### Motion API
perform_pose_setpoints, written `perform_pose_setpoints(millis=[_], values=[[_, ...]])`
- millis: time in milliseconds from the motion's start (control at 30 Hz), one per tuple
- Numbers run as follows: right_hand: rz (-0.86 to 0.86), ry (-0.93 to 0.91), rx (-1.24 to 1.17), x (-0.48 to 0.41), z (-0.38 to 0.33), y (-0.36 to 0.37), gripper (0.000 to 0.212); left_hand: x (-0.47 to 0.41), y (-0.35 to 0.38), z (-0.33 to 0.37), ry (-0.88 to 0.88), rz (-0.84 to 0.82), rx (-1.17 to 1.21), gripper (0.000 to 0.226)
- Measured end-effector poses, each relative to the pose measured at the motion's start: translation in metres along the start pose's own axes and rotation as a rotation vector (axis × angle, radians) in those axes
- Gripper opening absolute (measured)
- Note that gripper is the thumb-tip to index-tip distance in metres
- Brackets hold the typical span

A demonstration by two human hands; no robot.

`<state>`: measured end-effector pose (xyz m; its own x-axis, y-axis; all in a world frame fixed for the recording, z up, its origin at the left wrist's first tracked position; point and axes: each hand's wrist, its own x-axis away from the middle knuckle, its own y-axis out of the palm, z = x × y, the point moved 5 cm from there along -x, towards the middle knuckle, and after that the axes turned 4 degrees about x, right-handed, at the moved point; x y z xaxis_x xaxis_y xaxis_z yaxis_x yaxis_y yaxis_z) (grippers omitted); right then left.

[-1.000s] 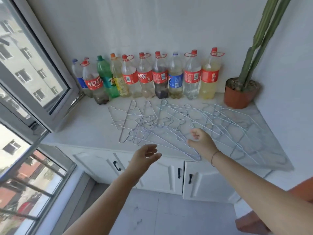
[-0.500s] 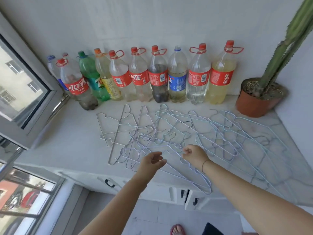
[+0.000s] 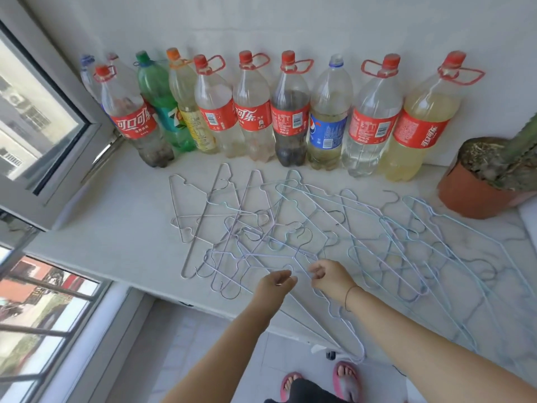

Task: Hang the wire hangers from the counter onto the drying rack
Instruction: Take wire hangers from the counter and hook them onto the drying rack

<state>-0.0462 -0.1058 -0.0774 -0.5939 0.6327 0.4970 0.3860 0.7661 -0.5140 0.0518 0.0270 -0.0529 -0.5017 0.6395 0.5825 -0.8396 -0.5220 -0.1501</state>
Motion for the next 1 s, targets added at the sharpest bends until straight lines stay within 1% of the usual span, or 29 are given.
perform_pose_setpoints(millis=[67, 133, 267, 333, 433, 500, 600, 700, 900, 1000], values=[[-0.056, -0.039, -0.043, 0.0, -0.007, -0.001, 0.03, -0.004, 0.003, 0.002, -0.02, 0.021, 0.03, 0.033], [-0.145, -0.092, -0.151, 0.004, -0.018, -0.001, 0.028, -0.005, 0.003, 0.008, -0.006, 0.052, 0.095, 0.022], [-0.289, -0.174, -0.324, 0.018, -0.038, -0.006, 0.026, -0.001, -0.002, 0.027, 0.062, 0.131, 0.238, 0.023], [-0.337, -0.178, -0.383, 0.02, -0.042, -0.009, 0.025, 0.003, -0.005, 0.036, 0.094, 0.17, 0.298, 0.018], [-0.368, -0.185, -0.383, 0.019, -0.046, -0.017, 0.018, 0.009, -0.007, 0.048, 0.139, 0.22, 0.366, 0.013], [-0.277, -0.174, -0.361, 0.012, -0.043, -0.035, 0.015, 0.014, -0.008, 0.058, 0.175, 0.233, 0.397, 0.015], [0.039, -0.139, -0.333, -0.001, -0.013, -0.082, 0.019, 0.017, -0.004, 0.073, 0.226, 0.212, 0.417, 0.016], [0.307, -0.068, -0.24, -0.001, 0.032, -0.133, 0.013, 0.013, 0.007, 0.088, 0.246, 0.146, 0.381, 0.017], [0.64, 0.146, -0.204, 0.037, 0.122, -0.209, 0.01, 0.0, 0.052, 0.109, 0.262, 0.003, 0.278, 0.019], [0.718, 0.28, -0.19, 0.055, 0.166, -0.227, 0.015, -0.006, 0.076, 0.115, 0.263, -0.061, 0.24, 0.019]])
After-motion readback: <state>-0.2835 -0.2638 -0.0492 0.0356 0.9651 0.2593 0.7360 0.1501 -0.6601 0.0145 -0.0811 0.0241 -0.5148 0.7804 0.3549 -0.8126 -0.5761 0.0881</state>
